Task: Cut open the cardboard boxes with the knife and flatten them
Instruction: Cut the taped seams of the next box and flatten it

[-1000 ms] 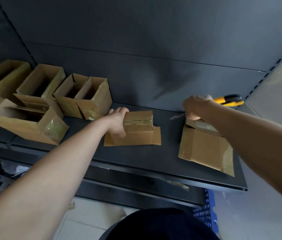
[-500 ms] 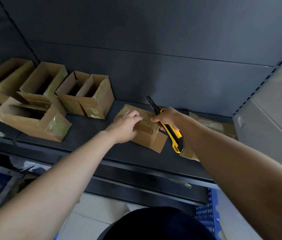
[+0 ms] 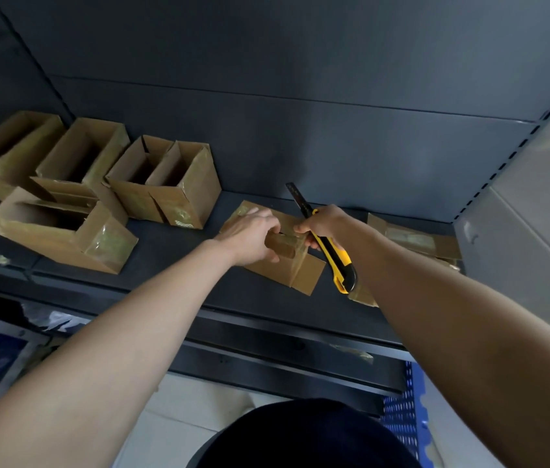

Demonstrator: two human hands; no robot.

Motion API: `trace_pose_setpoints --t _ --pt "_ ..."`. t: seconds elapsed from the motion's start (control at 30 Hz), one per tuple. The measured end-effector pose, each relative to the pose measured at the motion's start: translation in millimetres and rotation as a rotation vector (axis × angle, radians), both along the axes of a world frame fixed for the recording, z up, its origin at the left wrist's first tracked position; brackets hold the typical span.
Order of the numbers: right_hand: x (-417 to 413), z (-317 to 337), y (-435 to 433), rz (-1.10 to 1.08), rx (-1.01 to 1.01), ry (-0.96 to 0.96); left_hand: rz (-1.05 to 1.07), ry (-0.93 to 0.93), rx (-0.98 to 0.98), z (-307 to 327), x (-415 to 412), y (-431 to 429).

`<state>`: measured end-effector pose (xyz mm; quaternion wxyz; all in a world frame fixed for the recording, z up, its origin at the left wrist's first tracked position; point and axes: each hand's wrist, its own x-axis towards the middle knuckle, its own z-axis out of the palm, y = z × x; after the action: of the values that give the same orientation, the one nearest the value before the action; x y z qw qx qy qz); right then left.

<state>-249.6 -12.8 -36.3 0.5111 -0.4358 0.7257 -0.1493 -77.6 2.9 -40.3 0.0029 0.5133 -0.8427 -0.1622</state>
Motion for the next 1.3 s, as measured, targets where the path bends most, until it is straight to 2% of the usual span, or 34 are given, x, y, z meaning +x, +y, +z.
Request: trace_pose_setpoints --t 0.37,0.8,1.03,1.2,1.3 --pt "-1 -4 -1 0.009 0.023 -0.017 -0.034 -0.089 0.016 -1 -4 -2" --pt "-1 -3 -7 -0.014 0.056 -0.030 -0.102 -0.001 -0.044 -1 10 -3" --pt "3 -5 -4 -0.028 0.019 0.000 -0.061 0.001 -0.064 -9 8 2" --pt "5 -7 0 -0.041 -0.016 0.017 -0.050 -0.072 0.025 6 -5 -3" --pt "6 -9 2 -0.038 -0.038 0.035 0.058 -0.054 0.182 10 -9 -3"
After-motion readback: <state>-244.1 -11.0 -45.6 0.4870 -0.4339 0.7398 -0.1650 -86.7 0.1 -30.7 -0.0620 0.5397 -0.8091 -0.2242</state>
